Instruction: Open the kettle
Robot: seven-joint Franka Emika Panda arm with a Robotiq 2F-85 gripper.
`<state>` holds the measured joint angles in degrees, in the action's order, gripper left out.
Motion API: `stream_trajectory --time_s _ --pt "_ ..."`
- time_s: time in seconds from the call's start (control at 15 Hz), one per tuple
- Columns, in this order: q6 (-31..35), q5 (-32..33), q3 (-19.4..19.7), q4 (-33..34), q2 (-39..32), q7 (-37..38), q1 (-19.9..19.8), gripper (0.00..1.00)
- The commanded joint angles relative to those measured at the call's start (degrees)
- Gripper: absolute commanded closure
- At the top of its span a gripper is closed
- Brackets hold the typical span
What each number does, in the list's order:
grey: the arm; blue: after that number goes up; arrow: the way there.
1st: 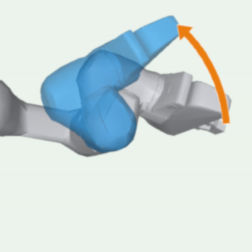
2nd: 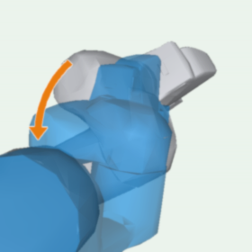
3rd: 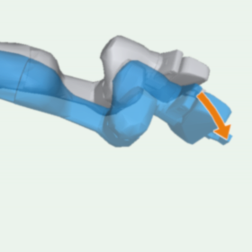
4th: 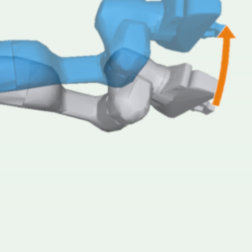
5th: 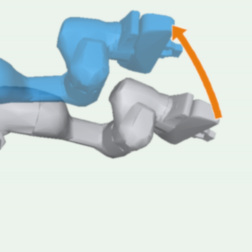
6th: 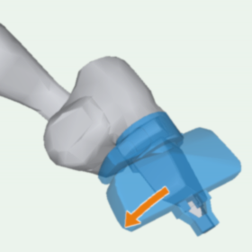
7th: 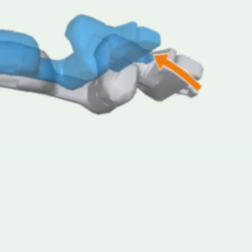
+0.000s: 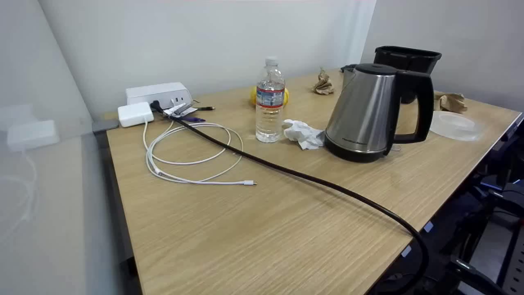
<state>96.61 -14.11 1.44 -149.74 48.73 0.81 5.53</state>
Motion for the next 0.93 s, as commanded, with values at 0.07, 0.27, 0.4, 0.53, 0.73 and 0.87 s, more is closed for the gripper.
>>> stream_trajectory --time_s 0.07,0.27,0.4,0.53,0.73,0.87 --pt "-0.31 -0.60 -0.87 0.15 -0.07 -0.69 -1.20 0.00" --pt "4.24 -0.94 -2.11 0.51 -0.70 -0.02 -1.25 0.00" --pt "9.45 0.00 -3.75 0.72 -1.58 0.75 -1.39 0.00" --pt "15.07 0.53 -5.38 1.04 -3.45 1.72 -1.15 0.00" --pt "24.82 1.62 -7.76 0.91 -7.68 4.30 -1.44 0.00" --pt "31.52 2.83 -8.29 0.66 -10.67 5.98 -2.01 0.00"
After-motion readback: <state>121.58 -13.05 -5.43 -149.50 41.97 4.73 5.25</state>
